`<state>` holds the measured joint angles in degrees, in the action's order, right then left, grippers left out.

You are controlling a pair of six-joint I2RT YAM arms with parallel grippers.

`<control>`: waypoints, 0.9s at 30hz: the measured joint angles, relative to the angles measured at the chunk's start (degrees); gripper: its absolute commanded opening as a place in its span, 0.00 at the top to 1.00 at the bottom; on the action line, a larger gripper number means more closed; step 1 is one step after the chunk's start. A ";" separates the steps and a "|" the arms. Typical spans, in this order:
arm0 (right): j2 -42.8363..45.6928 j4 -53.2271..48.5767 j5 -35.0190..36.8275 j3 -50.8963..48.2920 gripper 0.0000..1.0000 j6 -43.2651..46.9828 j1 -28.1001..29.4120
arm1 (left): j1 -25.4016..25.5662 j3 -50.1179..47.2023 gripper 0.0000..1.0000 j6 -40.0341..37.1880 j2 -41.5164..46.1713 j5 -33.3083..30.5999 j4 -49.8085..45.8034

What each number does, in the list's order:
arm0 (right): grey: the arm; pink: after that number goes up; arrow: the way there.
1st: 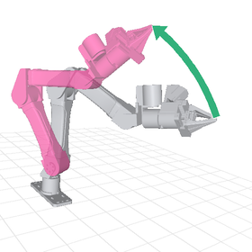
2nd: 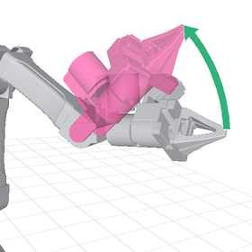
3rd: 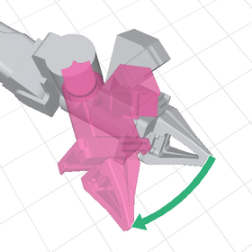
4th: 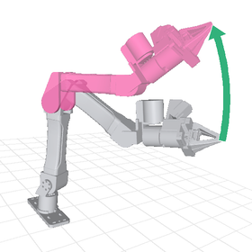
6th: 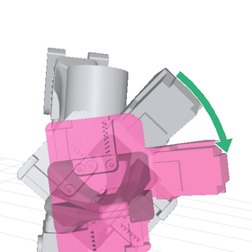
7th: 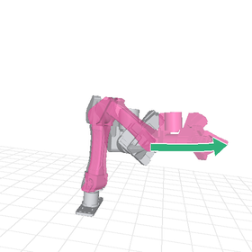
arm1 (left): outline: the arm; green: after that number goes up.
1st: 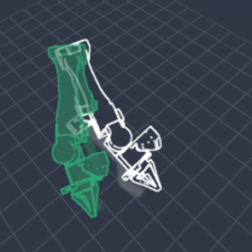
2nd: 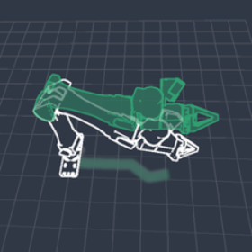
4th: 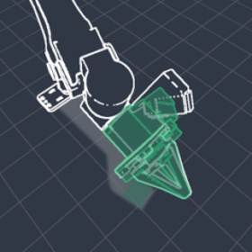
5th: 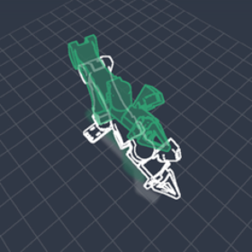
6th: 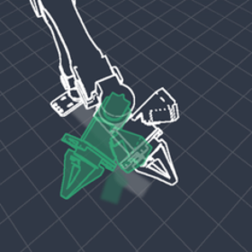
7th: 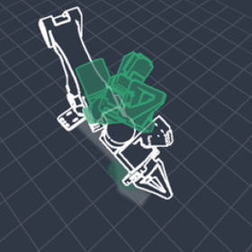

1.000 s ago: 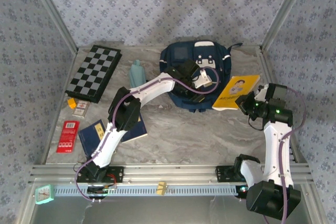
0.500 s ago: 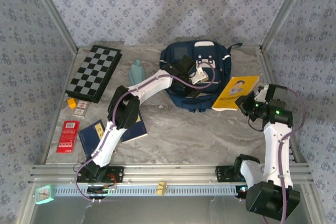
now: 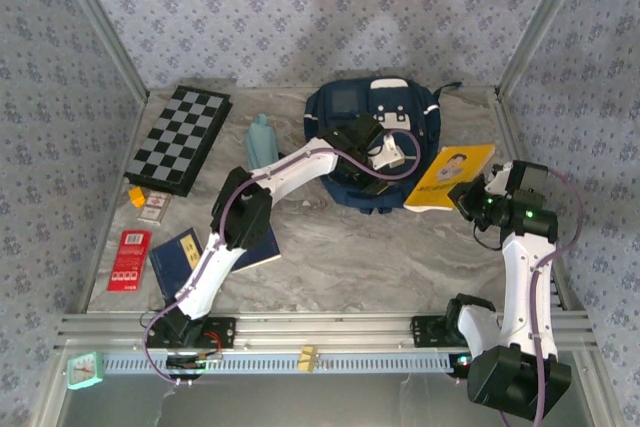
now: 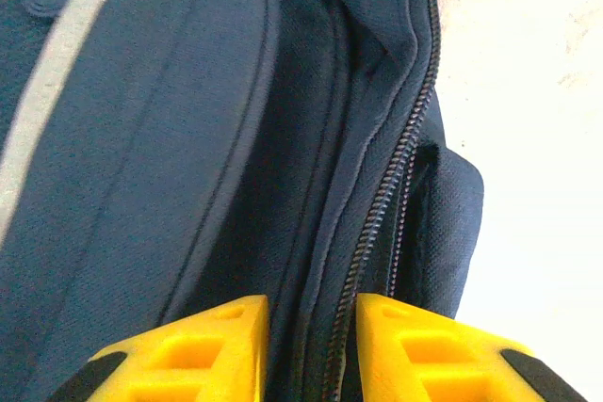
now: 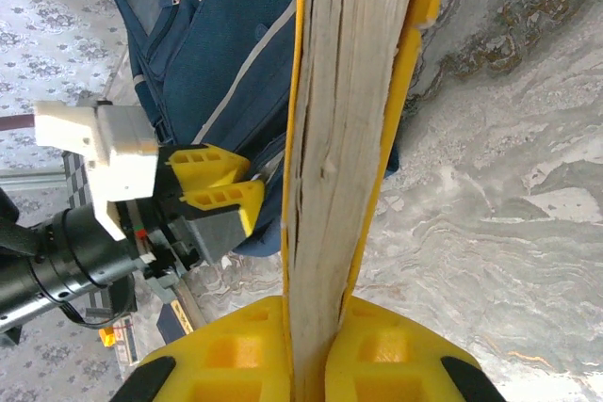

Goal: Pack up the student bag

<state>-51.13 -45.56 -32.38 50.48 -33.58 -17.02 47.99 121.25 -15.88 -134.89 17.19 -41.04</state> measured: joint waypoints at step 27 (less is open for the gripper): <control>0.26 -0.22 -0.42 -0.04 1.00 0.26 -0.57 | -2.03 3.98 1.00 0.52 -3.21 1.25 -2.54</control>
<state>-50.87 -45.78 -32.80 50.43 -33.32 -17.58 45.95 125.23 -15.35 -138.10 18.44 -43.57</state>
